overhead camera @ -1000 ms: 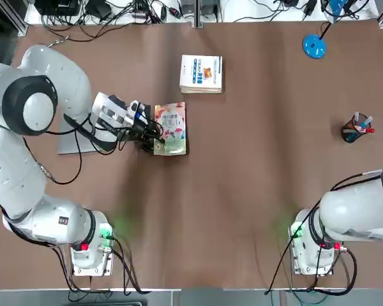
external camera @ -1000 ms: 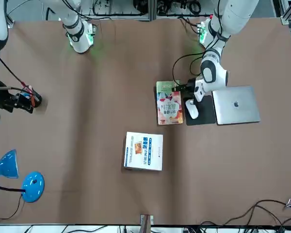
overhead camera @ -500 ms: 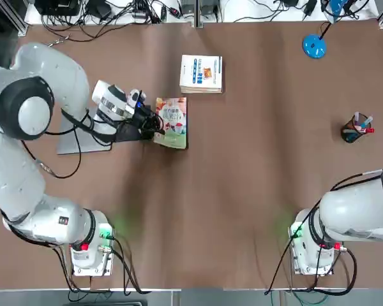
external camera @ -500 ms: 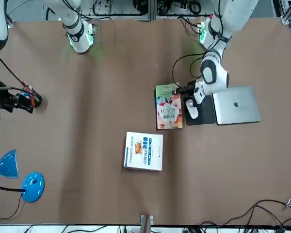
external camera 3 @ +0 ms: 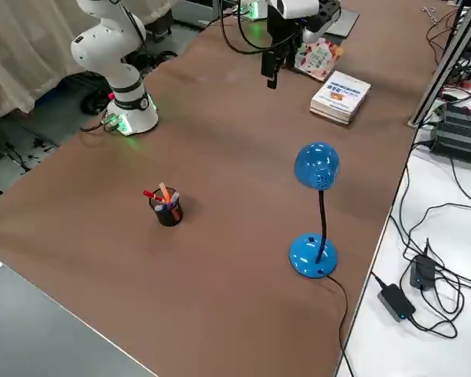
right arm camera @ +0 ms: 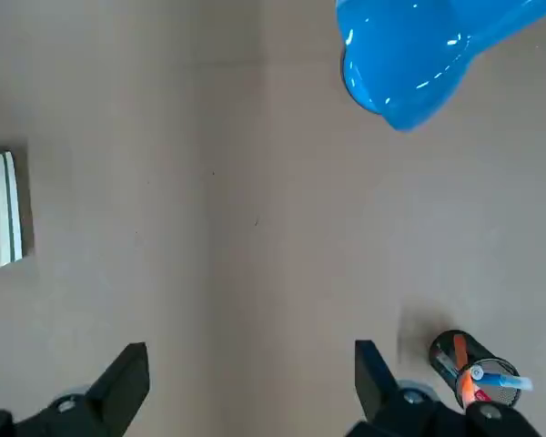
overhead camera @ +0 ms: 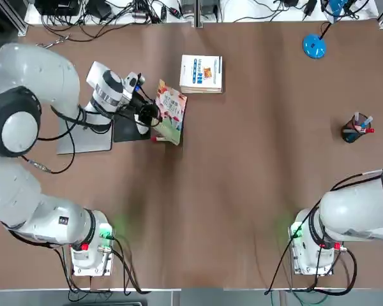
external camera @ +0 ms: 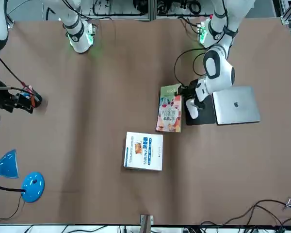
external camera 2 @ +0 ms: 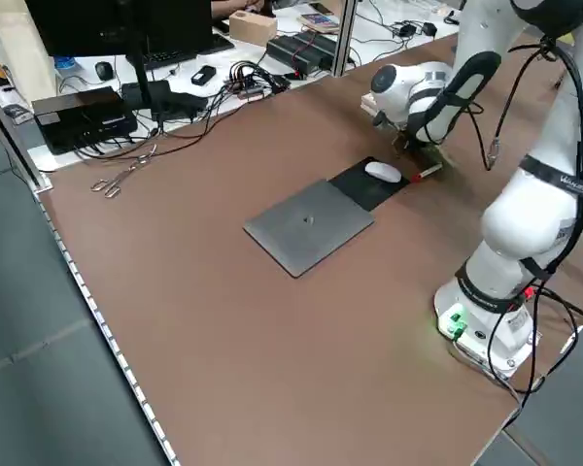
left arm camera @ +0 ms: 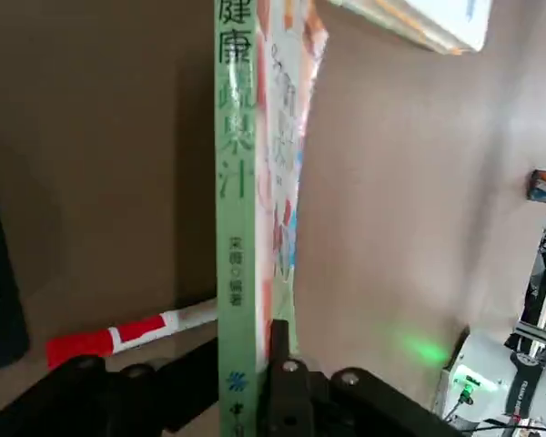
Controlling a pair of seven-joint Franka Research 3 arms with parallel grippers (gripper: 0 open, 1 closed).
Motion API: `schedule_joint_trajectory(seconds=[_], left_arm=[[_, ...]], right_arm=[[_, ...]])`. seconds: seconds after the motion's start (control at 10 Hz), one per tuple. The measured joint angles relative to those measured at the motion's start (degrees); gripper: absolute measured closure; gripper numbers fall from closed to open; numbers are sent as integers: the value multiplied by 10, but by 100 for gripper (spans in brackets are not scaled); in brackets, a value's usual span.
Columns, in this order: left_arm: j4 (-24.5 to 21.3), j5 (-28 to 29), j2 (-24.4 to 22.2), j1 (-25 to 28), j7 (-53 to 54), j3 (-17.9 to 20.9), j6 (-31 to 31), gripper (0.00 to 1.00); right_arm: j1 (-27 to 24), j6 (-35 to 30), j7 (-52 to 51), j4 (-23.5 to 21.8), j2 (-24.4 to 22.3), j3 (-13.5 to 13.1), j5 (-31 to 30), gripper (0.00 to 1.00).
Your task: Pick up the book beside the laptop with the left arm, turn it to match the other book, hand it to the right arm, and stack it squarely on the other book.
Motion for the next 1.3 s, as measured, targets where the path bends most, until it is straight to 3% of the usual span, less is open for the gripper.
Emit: schedule_joint_trajectory(seconds=[0.3, 0.7, 0.9, 1.3], left_arm=[[35, 52, -25, 7, -2, 3, -16, 82], [138, 146, -27, 62, -12, 5, -117, 82], [184, 191, -15, 65, -17, 5, -146, 82], [336, 287, 53, 76, -33, 10, -275, 82]], right_arm=[[0, 0, 0, 0, 0, 0, 0, 0], [0, 0, 0, 0, 0, 0, 0, 0], [0, 0, 0, 0, 0, 0, 0, 0], [0, 0, 0, 0, 0, -1, 0, 0]])
